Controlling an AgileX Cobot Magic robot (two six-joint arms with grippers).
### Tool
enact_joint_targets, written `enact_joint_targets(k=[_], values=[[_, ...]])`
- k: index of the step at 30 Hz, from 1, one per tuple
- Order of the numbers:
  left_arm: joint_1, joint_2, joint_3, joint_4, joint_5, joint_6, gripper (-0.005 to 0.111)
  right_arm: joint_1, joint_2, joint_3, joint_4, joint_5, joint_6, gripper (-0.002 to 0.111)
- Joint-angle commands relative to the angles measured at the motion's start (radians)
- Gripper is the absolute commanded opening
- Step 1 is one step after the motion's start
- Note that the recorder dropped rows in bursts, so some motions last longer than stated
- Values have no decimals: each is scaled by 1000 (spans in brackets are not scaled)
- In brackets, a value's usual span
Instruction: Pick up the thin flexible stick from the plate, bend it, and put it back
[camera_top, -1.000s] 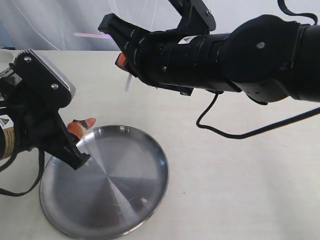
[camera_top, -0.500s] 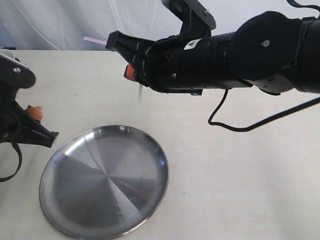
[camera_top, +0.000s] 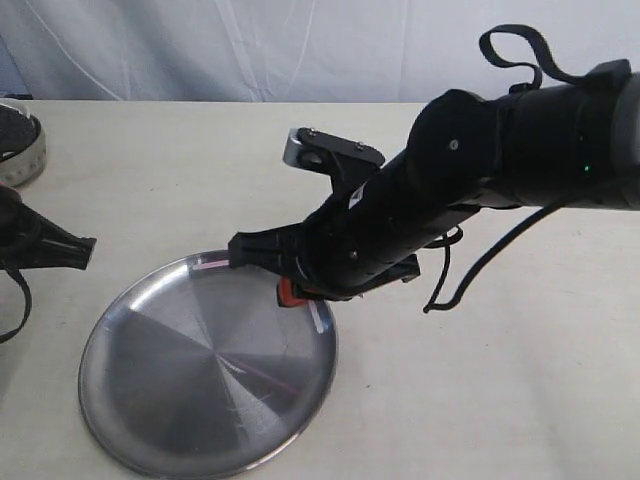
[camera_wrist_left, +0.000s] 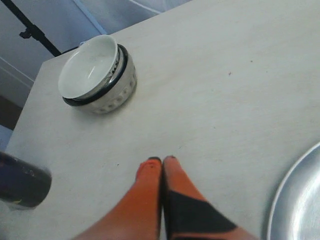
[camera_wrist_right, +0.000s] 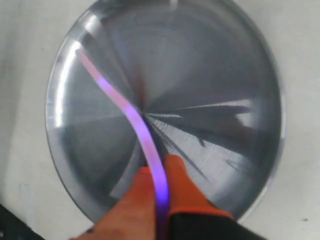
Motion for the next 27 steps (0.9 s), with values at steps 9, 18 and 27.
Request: enact_joint_targets(k=[9, 18, 27], values=[[-5, -2, -5, 2, -28, -25, 0, -6, 93, -12, 239, -19, -200, 38], [-5, -2, -5, -9, -167, -59, 0, -6, 47, -56, 166, -21, -213, 31], [-5, -95, -17, -21, -489, -105, 0, -8, -250, -14, -463, 4, 154, 0]])
